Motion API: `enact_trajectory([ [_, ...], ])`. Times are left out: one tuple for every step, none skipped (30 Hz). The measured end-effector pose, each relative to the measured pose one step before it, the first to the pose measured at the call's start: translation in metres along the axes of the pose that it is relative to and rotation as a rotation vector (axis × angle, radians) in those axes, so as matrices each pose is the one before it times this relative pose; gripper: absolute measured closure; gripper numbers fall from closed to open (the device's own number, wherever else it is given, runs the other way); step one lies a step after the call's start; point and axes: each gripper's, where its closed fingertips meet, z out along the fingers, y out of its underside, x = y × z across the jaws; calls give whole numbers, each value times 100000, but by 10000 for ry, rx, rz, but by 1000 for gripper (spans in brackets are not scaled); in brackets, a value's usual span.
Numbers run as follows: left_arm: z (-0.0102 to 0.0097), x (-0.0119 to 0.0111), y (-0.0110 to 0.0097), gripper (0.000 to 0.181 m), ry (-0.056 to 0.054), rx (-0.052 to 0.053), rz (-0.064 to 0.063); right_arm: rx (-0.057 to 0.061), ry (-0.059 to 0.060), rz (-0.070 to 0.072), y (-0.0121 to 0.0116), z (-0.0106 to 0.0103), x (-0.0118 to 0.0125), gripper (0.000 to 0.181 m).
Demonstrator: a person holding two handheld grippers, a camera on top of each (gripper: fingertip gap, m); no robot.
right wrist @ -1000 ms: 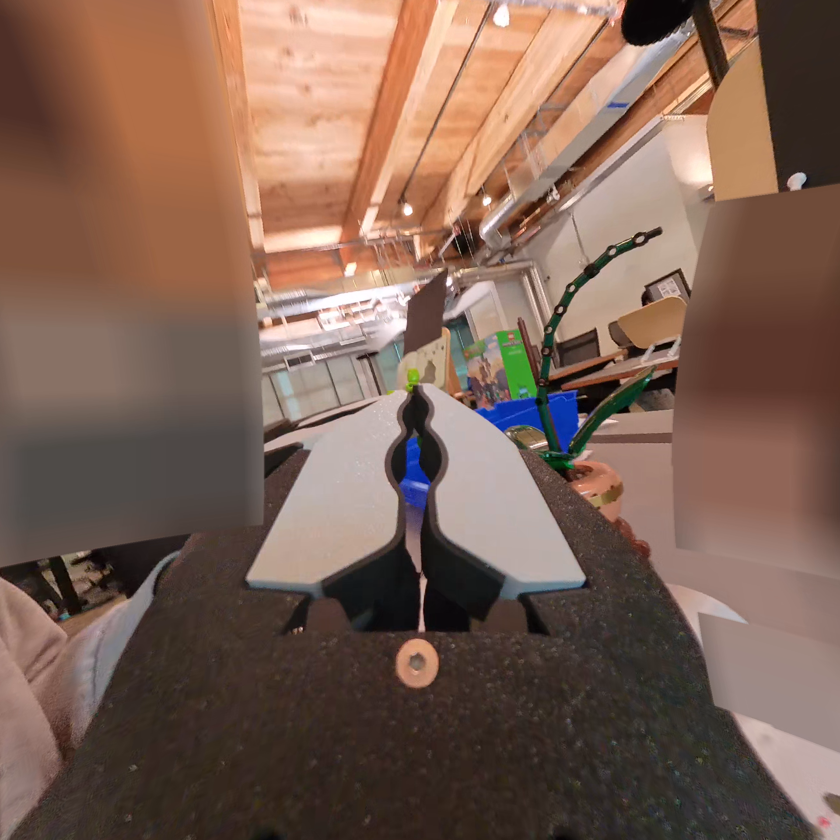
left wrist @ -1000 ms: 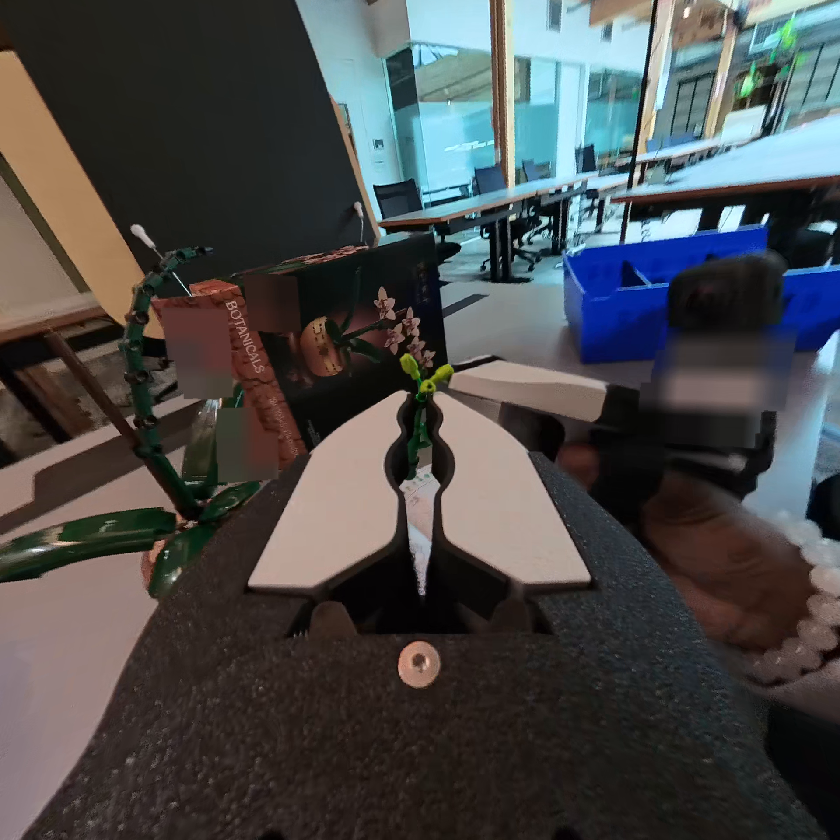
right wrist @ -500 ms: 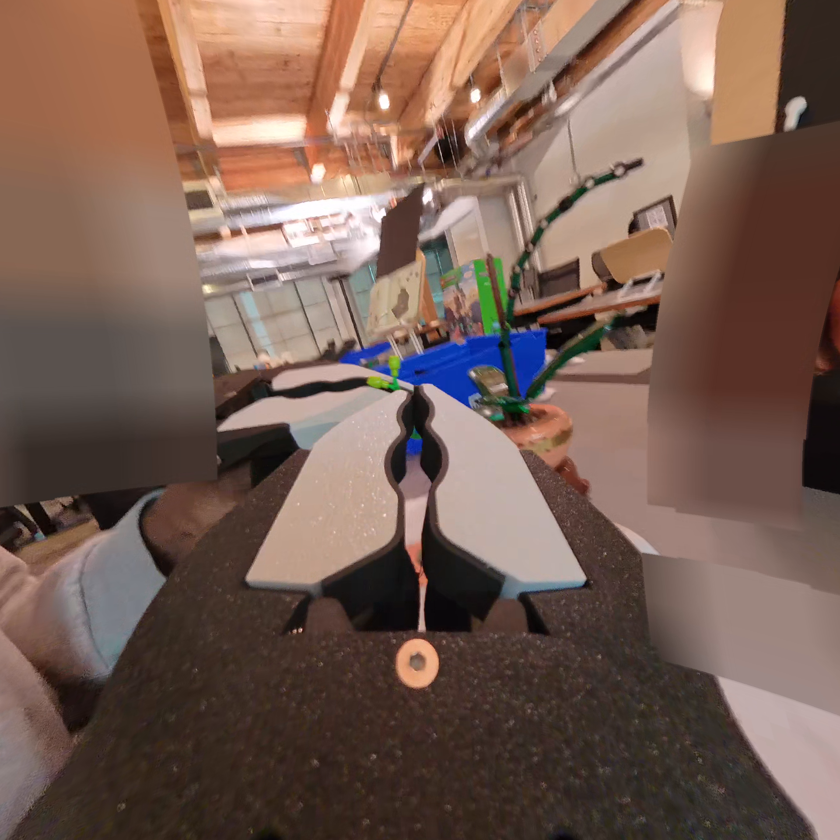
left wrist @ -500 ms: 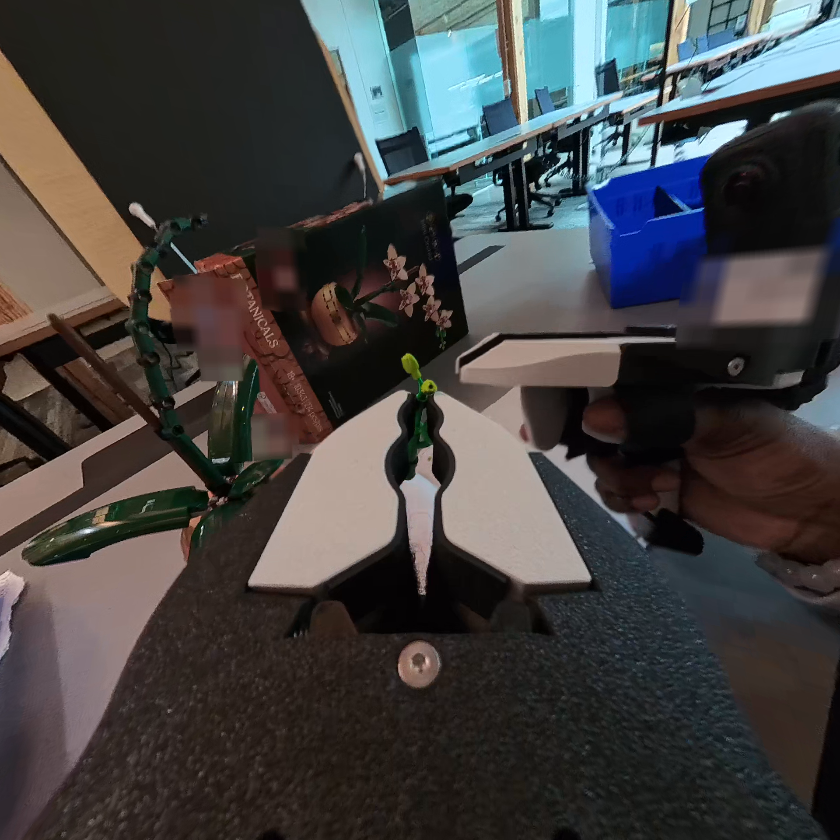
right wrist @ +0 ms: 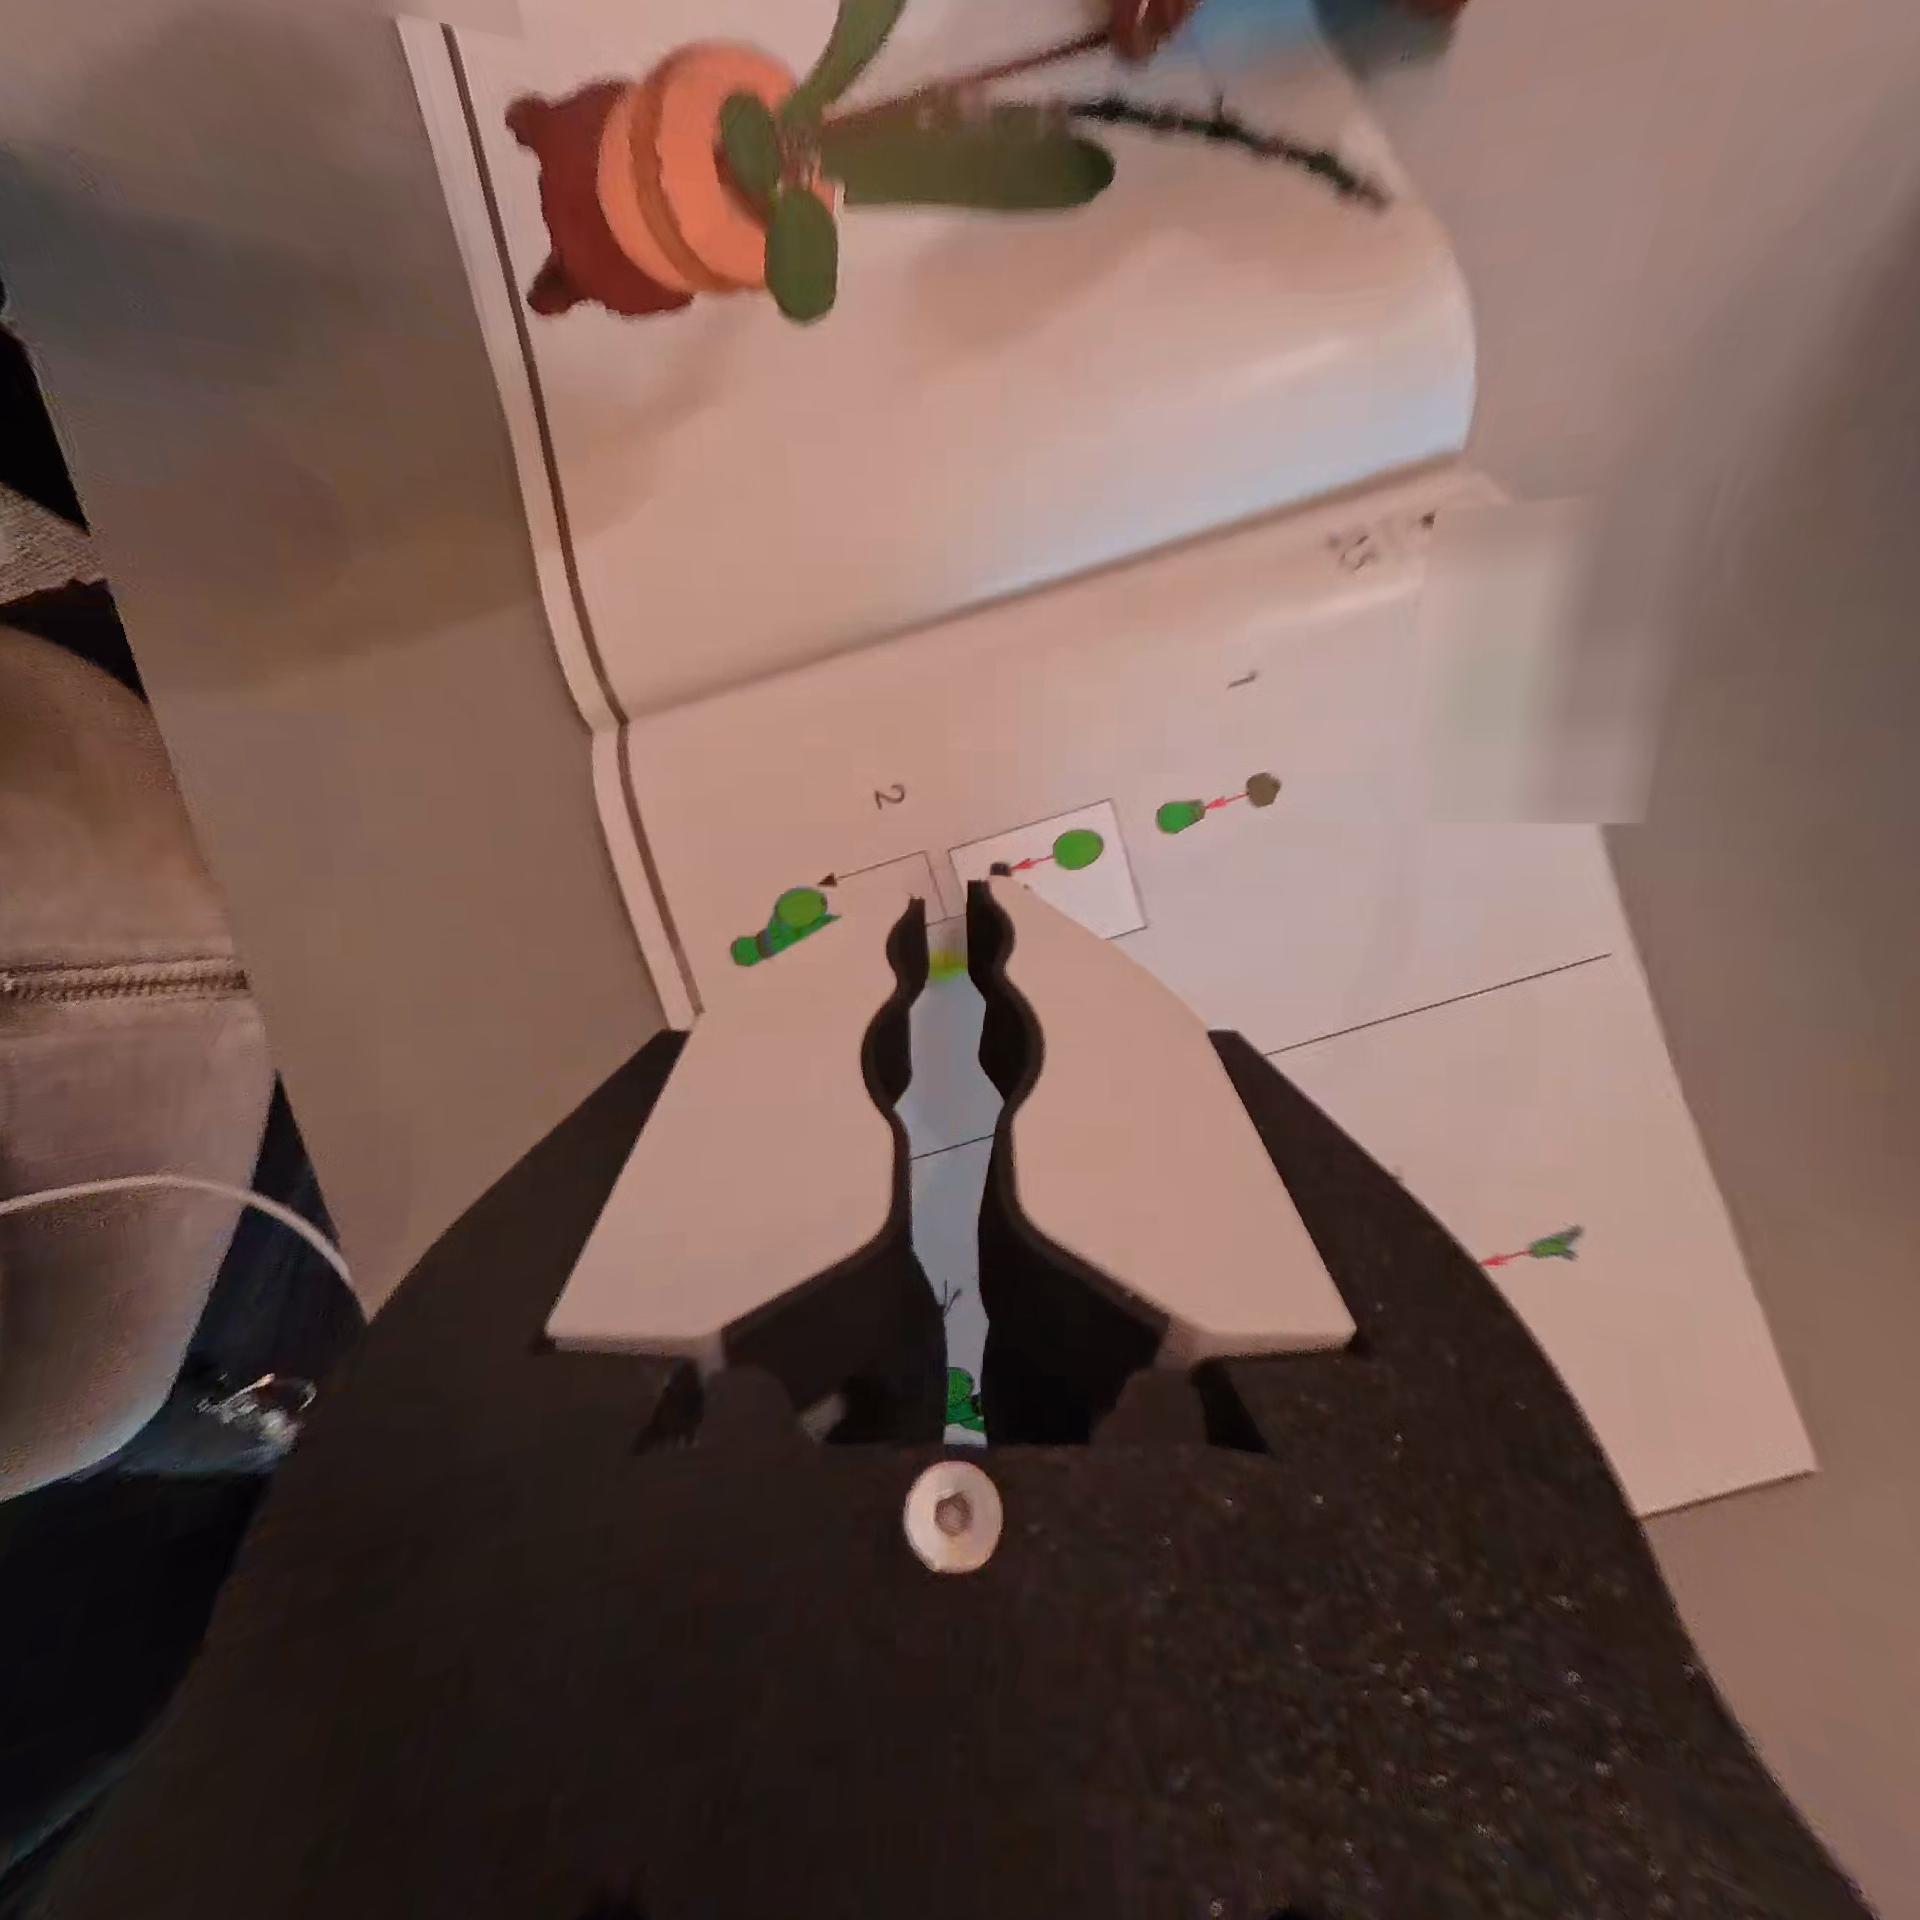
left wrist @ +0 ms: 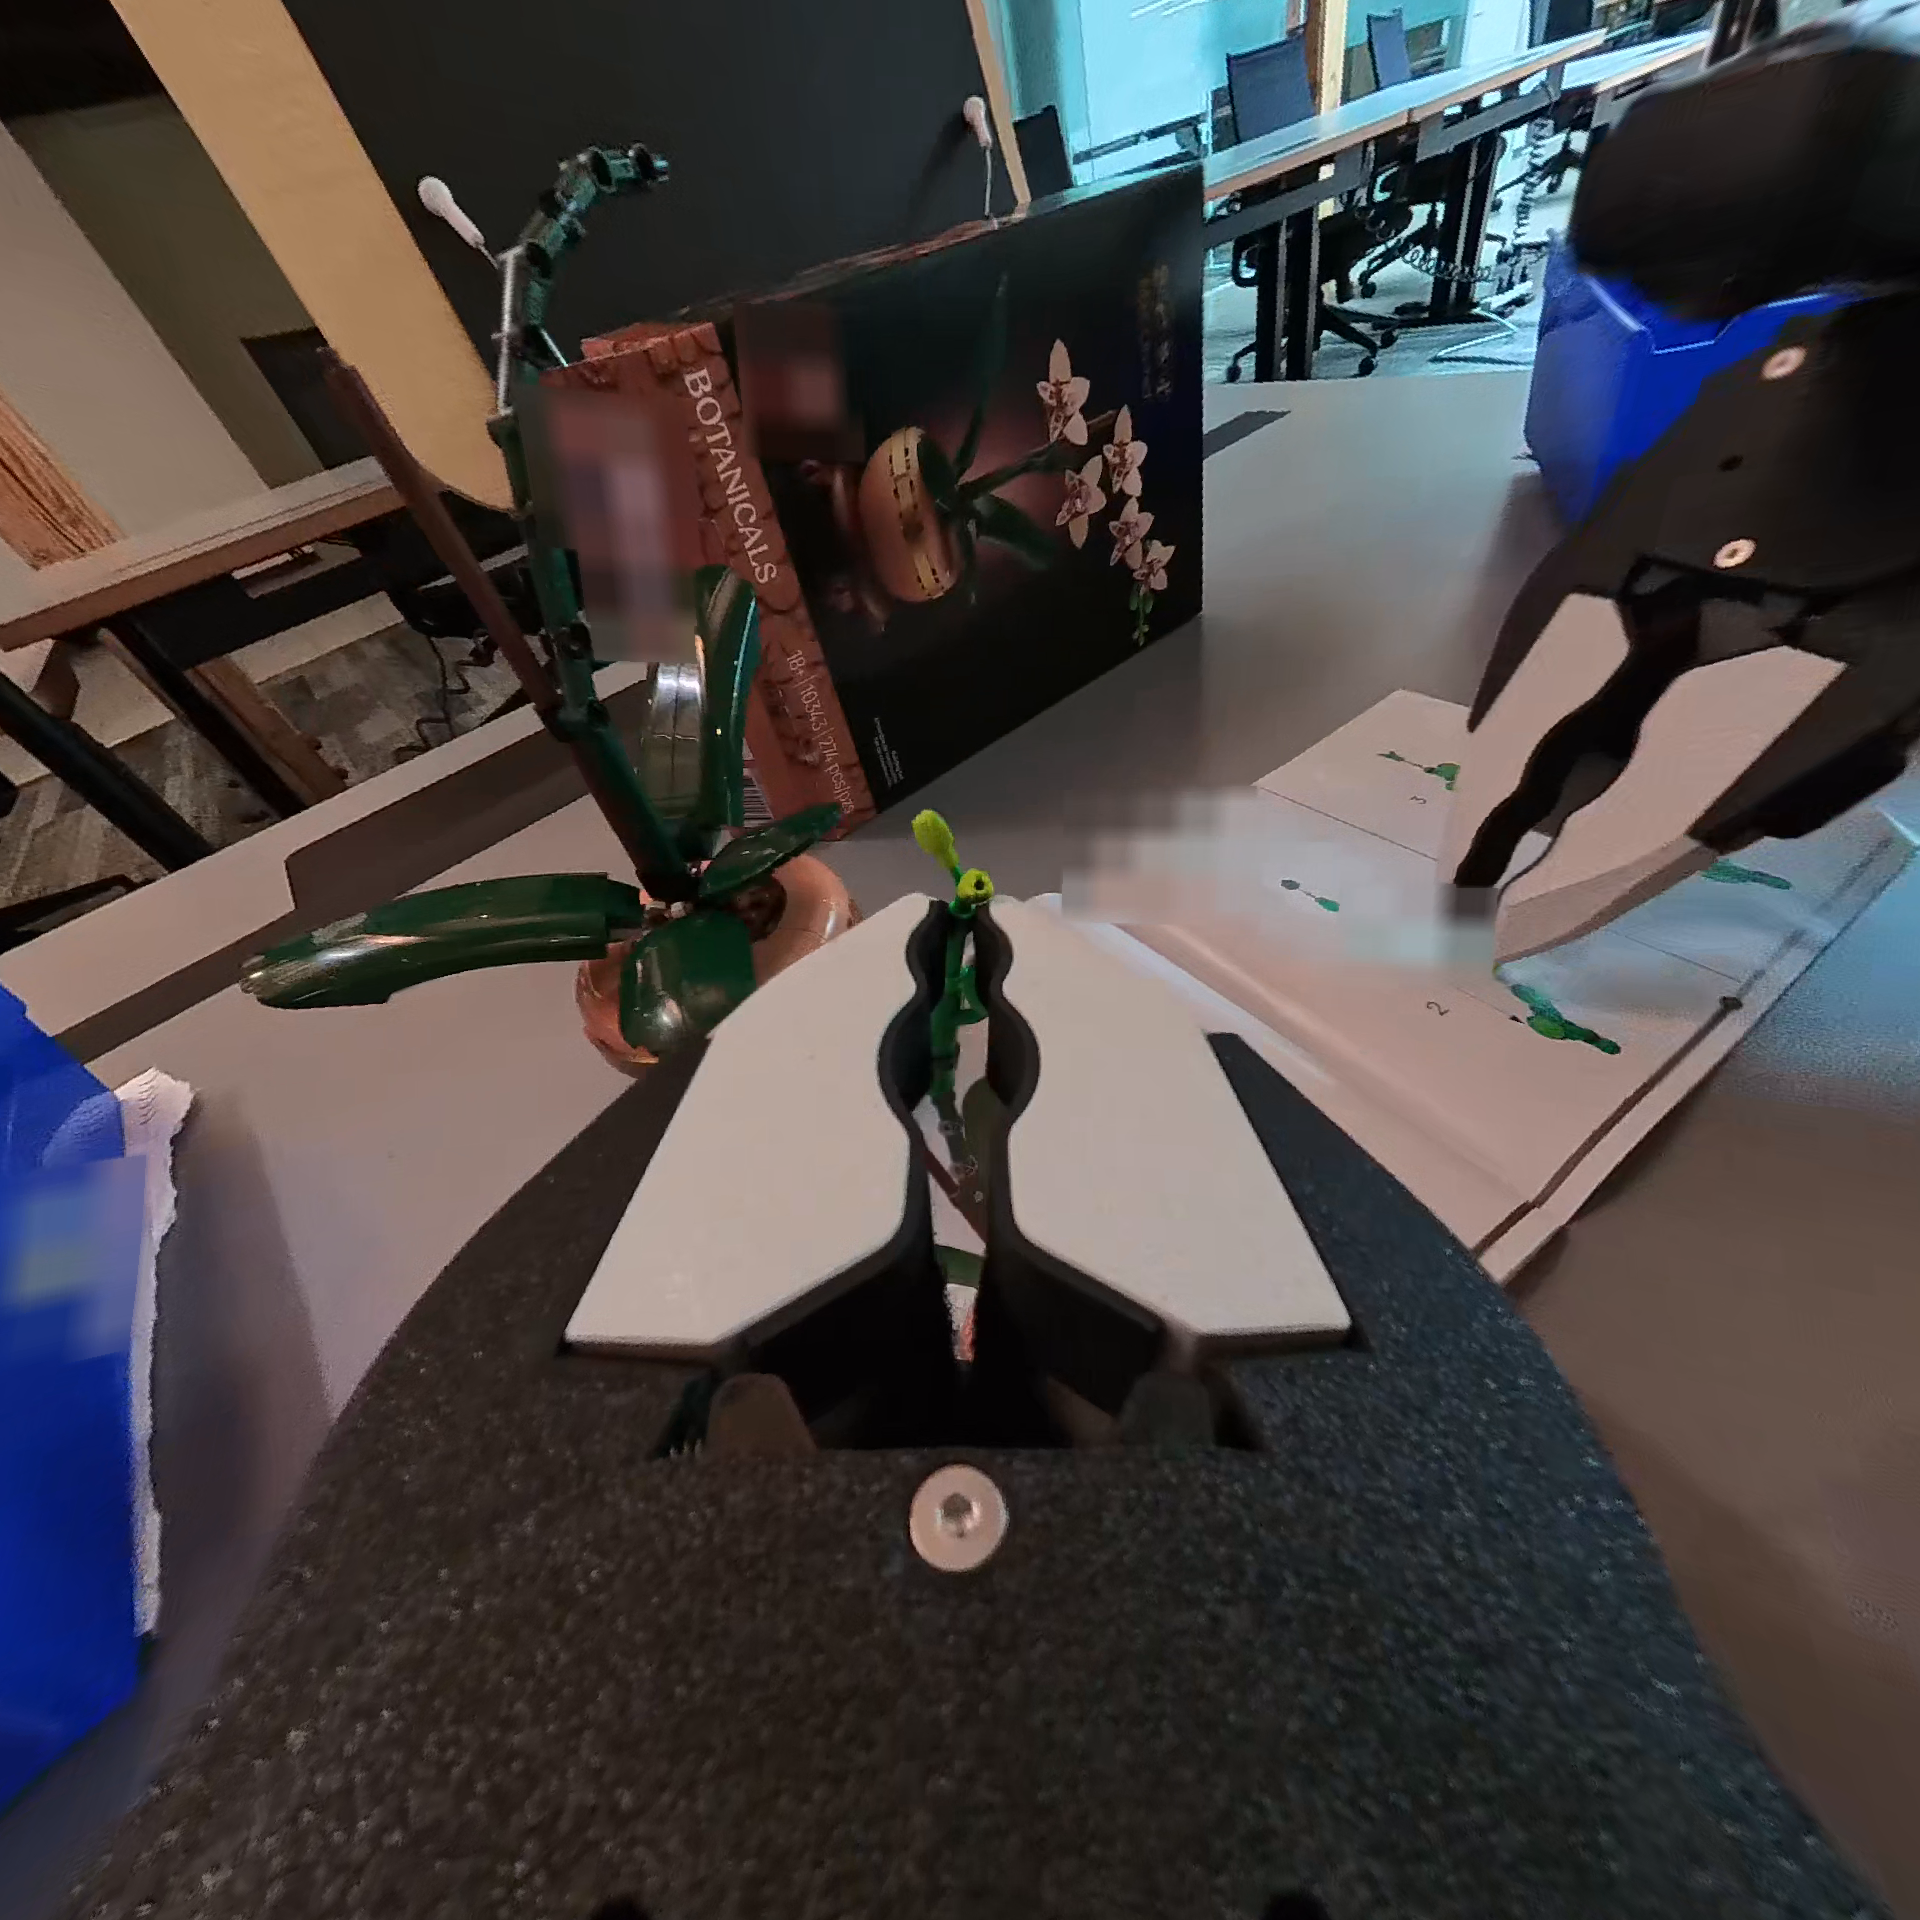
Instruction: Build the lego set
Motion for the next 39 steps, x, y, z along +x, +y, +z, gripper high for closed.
enact_trajectory([
  [12,114,54,178,34,12,-18,-169,-207,69,333,318,-257,174],
  [49,54,59,177,42,19,-45,-106,-54,-38,379,328,-139,176],
  [72,40,104,177,66,15,-68,324,34,-74,-133,15,-60,179],
  [63,58,114,177,80,15,-66,263,65,-139,30,24,-11,179],
  [61,46,139,177,62,8,-52,348,50,-57,0,-5,-6,180],
  [33,38,150,177,38,-3,-44,347,-5,16,31,-52,12,180],
  [11,39,117,177,39,2,-38,284,-1,-37,99,-231,85,179],
  [3,30,77,177,38,12,-34,505,335,-45,-271,-685,570,177],
  [-26,3,23,177,17,35,-25,819,589,3,-729,-1247,989,177],
  [-56,-12,-60,177,0,72,-15,1055,329,24,-1038,-1597,653,178],
  [-60,-15,-65,177,-4,58,-11,920,-204,122,-889,-1687,-141,178],
  [-28,7,18,177,5,-12,0,350,-259,238,-240,-1576,-306,178],
  [3,1,31,177,13,-35,17,-393,-80,205,763,-1375,-152,177],
  [22,-16,-5,177,7,4,7,-1006,150,62,1691,-1126,86,173],
  [56,12,-35,177,21,36,-32,-1150,325,-111,2012,-809,253,169],
  [80,41,-2,177,38,24,-68,-741,420,-163,1452,-371,370,169],
  [92,81,43,177,45,7,-77,-220,134,-69,514,82,-27,168],
  [114,145,55,177,53,2,-57,-1,1,134,-58,375,-138,168],
  [124,167,53,177,42,-24,-2,-121,213,293,-12,502,247,169],
  [106,183,25,177,25,-45,72,-191,189,185,79,523,280,168],
  [67,182,-44,177,11,-26,127,-35,274,98,-51,486,450,168],
  [34,176,-123,177,4,6,144,87,310,67,-179,494,587,168],
  [21,157,-144,177,3,19,125,144,57,46,-255,525,299,167],
  [45,133,-106,177,14,10,82,114,-31,49,-246,504,253,164],
  [52,122,-24,177,38,-14,40,25,-27,-43,-166,435,288,162],
  [60,96,38,177,46,-22,3,-40,-78,-120,-55,417,237,163],
  [54,40,64,177,36,-6,-20,-86,-120,-71,-7,437,175,164],
  [42,6,85,177,25,-9,-30,-38,-385,-60,-45,377,-216,175],
  [31,-26,118,177,14,-15,-25,76,-421,49,-193,264,-290,177],
  [23,-49,89,177,7,-7,-11,56,-244,63,-154,123,-48,178],
  [-1,-55,88,177,2,-11,-12,-68,-228,103,37,-6,-22,178],
  [10,-60,72,177,-5,-7,-22,-49,-164,73,7,10,-7,178],
  [1,-31,28,177,12,13,-22,-2,-71,-76,-17,15,-12,178],
  [26,55,-4,177,48,20,-13,8,-7,-227,-33,-1,0,178],
  [52,136,18,177,82,6,5,-1,21,-243,-32,2,-1,178],
  [67,198,44,177,88,-12,26,-8,44,-159,-75,25,45,178],
  [85,231,38,177,82,-13,64,96,124,-197,-312,-14,68,178],
  [92,301,35,177,91,-20,122,256,103,-298,-721,-136,-109,178],
  [104,299,72,177,55,-61,164,286,142,-354,-1050,-205,-203,178],
])
